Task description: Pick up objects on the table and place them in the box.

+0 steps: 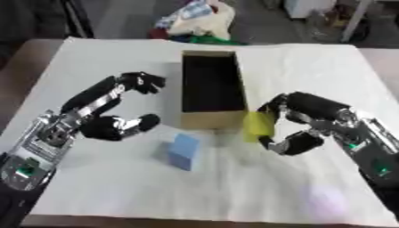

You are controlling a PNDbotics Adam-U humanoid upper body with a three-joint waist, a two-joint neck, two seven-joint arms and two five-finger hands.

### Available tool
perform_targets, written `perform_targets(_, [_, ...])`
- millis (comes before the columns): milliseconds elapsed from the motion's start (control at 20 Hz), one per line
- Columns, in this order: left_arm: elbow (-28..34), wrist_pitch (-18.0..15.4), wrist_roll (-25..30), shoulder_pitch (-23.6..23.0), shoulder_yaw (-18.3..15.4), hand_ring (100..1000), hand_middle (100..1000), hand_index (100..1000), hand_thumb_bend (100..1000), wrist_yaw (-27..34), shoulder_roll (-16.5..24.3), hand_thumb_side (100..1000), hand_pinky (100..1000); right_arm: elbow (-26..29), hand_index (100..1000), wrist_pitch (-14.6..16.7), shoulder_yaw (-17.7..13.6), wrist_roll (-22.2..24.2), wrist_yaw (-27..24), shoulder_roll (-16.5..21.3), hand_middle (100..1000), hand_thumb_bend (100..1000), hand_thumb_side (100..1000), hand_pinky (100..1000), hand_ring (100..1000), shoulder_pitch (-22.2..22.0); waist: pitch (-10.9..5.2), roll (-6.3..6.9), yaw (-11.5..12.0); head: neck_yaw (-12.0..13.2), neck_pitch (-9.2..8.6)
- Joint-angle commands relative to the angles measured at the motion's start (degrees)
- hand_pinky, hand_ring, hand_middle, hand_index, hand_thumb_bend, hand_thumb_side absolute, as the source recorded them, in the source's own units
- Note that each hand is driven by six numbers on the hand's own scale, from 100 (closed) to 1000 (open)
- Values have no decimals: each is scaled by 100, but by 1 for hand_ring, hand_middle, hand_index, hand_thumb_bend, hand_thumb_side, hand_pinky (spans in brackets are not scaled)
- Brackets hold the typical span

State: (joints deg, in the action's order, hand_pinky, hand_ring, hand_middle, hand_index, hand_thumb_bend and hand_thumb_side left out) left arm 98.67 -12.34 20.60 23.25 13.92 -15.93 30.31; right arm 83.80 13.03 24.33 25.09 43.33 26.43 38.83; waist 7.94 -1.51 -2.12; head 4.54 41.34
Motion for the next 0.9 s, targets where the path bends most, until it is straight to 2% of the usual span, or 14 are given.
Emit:
perform_targets(50, [108,-4,23,95,-11,786,789,918,478,67,104,856,792,236,640,-108,-199,8,-43,234,496,110,442,759,624,259,-102,22,25,-16,57])
perform_targets(400, [105,-15,162,153,90,784,787,916,477,109,38,857,796,122,641,-197,-425,-156,170,-18,497,105,444,762,623,727,-114,70,139,-106,81])
perform_targets(700, [109,-41,257,286,179,781,785,914,474,145,-116,858,795,-569,645,-143,-540,-360,539,-552,502,105,451,765,623,1088,-99,107,286,-274,34])
perform_targets(900, [121,-56,318,406,237,781,784,915,473,177,-237,858,796,-1144,643,-170,-728,-601,885,-938,501,101,450,762,620,1257,-67,136,403,-431,-48])
